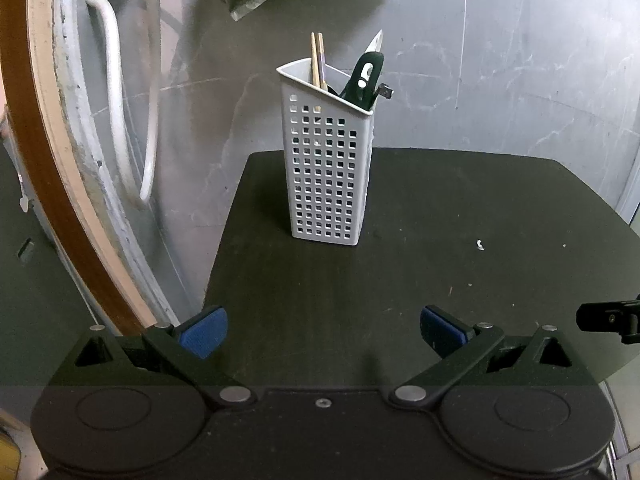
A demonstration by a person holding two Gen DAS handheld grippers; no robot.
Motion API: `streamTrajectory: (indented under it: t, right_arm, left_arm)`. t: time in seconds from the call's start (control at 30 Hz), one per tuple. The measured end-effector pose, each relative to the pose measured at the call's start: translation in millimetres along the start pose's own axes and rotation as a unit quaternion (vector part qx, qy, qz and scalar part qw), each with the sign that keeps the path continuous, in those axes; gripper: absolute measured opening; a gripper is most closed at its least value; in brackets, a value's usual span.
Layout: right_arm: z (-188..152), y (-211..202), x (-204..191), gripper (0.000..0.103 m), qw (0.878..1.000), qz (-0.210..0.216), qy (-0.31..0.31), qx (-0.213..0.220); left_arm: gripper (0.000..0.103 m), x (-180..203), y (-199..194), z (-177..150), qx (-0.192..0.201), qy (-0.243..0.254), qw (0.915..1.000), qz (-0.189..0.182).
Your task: Organize utensils
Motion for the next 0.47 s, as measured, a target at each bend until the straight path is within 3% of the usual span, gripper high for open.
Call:
streamTrajectory:
  t: [0.47]
  right_arm:
    - [2.7,8.8,3.5,0.103,1.0,0.001,0.004,-0.004]
  left_arm:
    - [0.102,6.1,8.5,2.3,-0.005,0.007,1.0,-0.003]
Point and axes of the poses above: each gripper's, at about its wrist camera, not at the fingertips, and y roughly the way its jaws point, x to its right, z to its top, the point moved 2 cm from there along y, roughly the way its jaws point, and after that the axes turned 3 degrees about -y, right-handed, at the moved point
